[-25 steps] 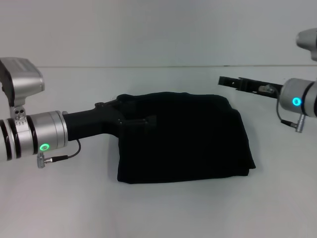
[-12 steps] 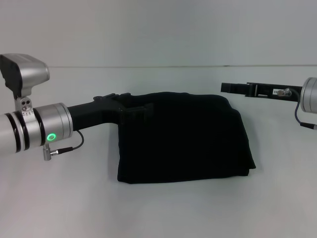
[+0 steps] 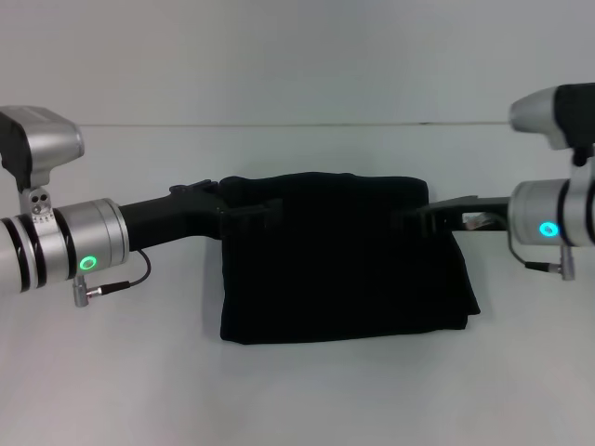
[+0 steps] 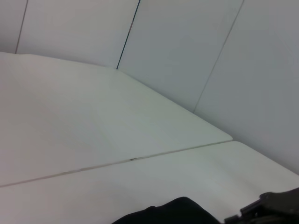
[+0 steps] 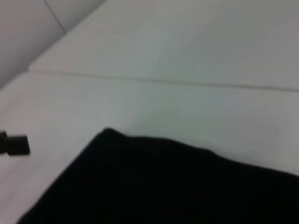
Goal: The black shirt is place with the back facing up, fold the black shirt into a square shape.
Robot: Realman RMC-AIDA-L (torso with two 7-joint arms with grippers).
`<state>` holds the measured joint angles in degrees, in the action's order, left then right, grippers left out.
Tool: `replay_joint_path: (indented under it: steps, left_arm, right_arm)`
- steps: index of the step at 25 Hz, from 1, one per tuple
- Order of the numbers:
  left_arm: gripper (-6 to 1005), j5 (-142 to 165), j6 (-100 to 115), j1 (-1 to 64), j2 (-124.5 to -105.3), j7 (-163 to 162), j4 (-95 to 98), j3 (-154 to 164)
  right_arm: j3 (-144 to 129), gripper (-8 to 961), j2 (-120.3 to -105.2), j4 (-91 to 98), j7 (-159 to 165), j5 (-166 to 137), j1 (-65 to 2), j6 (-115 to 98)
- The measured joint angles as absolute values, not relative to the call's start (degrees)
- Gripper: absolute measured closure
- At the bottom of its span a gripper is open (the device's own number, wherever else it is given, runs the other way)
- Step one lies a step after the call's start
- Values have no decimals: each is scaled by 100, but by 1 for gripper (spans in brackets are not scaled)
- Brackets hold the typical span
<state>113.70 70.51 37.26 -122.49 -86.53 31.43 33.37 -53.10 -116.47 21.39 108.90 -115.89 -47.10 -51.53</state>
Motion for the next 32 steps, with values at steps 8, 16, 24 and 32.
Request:
replay_joint_path:
  steps: [8,16,24,32]
  left_arm:
    - [137,11403,7049,3713,-12252,-8656,3116,3354]
    - [140,11409,7051,3695,-12262,-8664,3121,3334]
    - [143,11397,7056,3664,-12257,-8696,3136,3331]
    - [146,11410,7049,3665,-12251,-8736,3138,3331]
  right_arm:
    - [-6164,832,-11971,2181,10803,-11746,-4818,-4142]
    - [-6145,938,-11971,2844,10601,-11419,-4503,-4517]
    - [-5867,953,-11878,3572,10591,-11252,-4005,-5632]
    - [-5742,952,-11816,3431,10633,-11287,-3994,-5623]
